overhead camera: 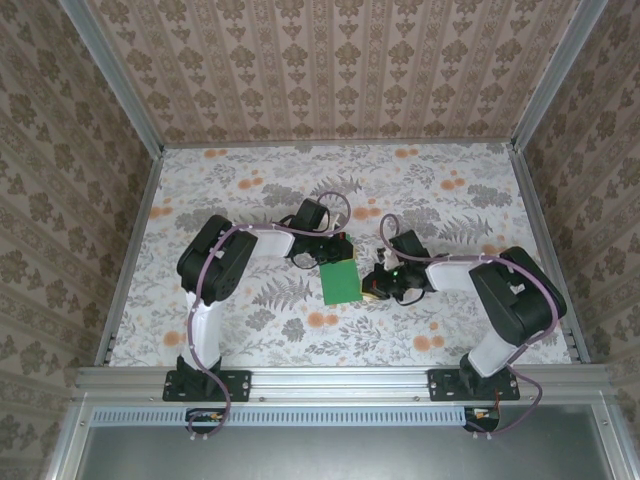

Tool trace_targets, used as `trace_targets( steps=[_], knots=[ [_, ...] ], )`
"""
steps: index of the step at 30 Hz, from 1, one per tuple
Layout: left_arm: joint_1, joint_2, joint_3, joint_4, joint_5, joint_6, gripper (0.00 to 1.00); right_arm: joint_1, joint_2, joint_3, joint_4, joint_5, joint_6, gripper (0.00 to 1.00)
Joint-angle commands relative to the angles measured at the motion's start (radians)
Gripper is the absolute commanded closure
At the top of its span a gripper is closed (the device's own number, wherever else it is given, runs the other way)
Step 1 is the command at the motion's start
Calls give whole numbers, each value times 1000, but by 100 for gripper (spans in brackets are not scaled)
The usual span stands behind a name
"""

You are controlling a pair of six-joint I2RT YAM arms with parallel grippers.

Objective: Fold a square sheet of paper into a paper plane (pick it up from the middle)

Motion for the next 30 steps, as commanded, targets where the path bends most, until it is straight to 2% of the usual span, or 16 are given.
trace_targets(
  steps=[1,8,17,24,30],
  knots=[
    [17,64,-55,-118,-121,5,100,16,-24,-49,-206,0,-30,100],
    [14,63,-48,-111,-101,13,100,14,-123,68,-252,60,-50,100],
    [11,51,-28,-132,-82,27,100,16,92,244,-160,39,-43,100],
    [5,21,0,-107,-38,65,100,14,187,229,-160,40,-75,100],
    [-10,-25,44,-124,-47,169,100,4,212,192,-188,44,-113,100]
  ],
)
